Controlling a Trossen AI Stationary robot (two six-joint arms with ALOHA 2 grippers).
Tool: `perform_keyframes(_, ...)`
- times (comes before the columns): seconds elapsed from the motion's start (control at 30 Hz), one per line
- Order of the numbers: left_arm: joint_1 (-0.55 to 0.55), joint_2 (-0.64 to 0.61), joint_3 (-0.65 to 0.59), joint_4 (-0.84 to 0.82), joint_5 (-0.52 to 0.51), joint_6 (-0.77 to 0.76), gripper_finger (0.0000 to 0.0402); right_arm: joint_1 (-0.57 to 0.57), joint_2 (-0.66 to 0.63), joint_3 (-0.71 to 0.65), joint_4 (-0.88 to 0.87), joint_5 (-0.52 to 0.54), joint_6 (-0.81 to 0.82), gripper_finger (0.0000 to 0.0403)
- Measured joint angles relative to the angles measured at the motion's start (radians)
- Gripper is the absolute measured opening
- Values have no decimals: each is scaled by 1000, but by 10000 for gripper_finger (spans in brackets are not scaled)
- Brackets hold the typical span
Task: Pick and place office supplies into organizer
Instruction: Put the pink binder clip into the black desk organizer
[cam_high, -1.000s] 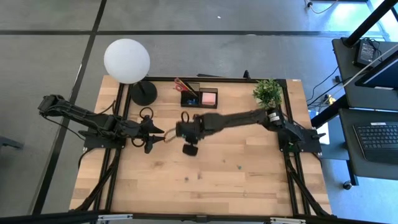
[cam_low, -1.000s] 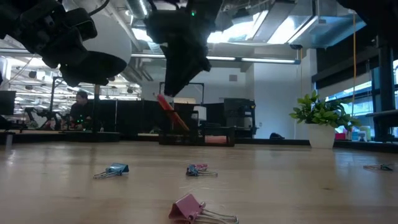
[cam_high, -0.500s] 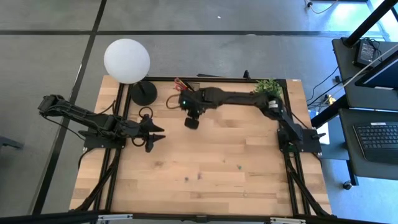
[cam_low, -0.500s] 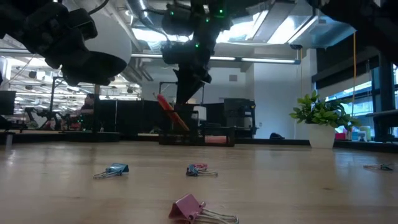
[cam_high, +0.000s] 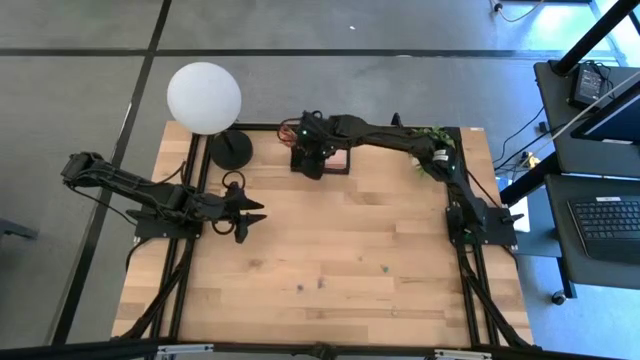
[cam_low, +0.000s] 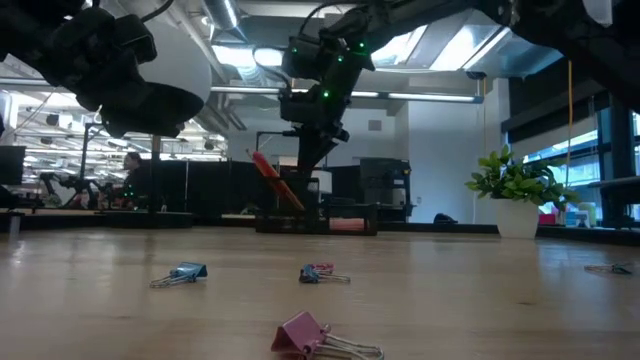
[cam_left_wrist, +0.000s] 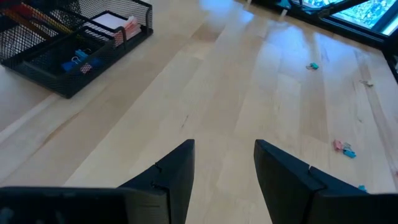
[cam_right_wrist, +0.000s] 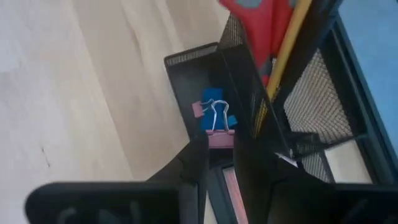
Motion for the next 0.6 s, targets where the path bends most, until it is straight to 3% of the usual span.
perform_keyframes(0.6, 0, 0, 0, 0, -34, 0, 159, -12, 53, 1, 46, -17, -13, 69)
